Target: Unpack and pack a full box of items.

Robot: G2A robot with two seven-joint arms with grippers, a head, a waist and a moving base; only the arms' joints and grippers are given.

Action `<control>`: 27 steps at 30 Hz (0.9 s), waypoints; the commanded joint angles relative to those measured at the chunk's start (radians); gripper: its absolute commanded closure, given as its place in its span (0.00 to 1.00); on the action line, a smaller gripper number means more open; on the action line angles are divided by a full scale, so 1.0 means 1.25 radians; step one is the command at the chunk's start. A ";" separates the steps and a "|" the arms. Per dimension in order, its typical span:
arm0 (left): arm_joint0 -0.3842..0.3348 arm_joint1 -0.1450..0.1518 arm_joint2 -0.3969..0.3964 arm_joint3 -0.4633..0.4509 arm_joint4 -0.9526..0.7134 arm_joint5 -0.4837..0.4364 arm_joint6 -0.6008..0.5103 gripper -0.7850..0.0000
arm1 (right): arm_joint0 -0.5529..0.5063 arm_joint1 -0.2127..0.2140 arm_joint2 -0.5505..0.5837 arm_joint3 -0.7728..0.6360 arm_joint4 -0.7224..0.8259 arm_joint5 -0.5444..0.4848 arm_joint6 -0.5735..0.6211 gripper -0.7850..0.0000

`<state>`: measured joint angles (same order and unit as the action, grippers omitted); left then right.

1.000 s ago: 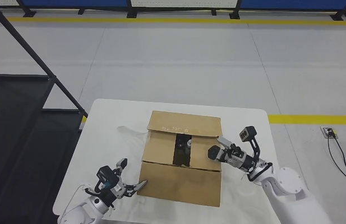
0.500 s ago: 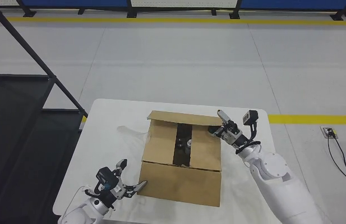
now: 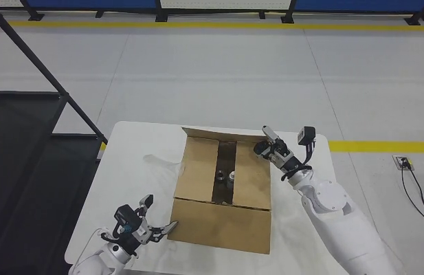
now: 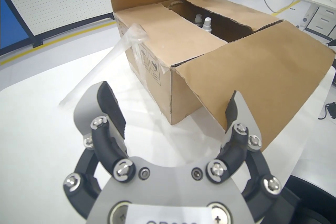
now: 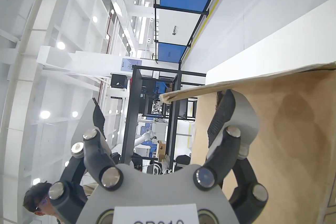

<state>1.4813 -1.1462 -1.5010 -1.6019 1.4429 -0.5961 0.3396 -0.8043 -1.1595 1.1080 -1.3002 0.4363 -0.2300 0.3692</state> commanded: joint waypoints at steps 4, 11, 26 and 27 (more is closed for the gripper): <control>-0.007 0.001 0.010 -0.004 0.002 0.001 -0.012 0.00 | 0.003 -0.014 -0.010 0.009 0.062 -0.015 -0.020 0.00; -0.006 0.003 0.018 -0.014 0.008 0.007 -0.019 0.00 | 0.134 -0.066 -0.091 0.144 0.070 -0.033 -0.142 0.00; -0.010 0.005 0.038 0.004 0.017 0.017 -0.032 0.00 | 0.363 -0.179 -0.242 0.510 -0.027 0.059 -0.227 0.00; -0.012 0.005 0.041 0.007 0.020 0.018 -0.033 0.00 | 0.371 -0.184 -0.245 0.523 -0.030 0.063 -0.220 0.00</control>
<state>1.4689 -1.1398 -1.4533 -1.5974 1.4632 -0.5751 0.3006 -0.3521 -1.3823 0.8055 -0.6672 0.4021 -0.1601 0.0813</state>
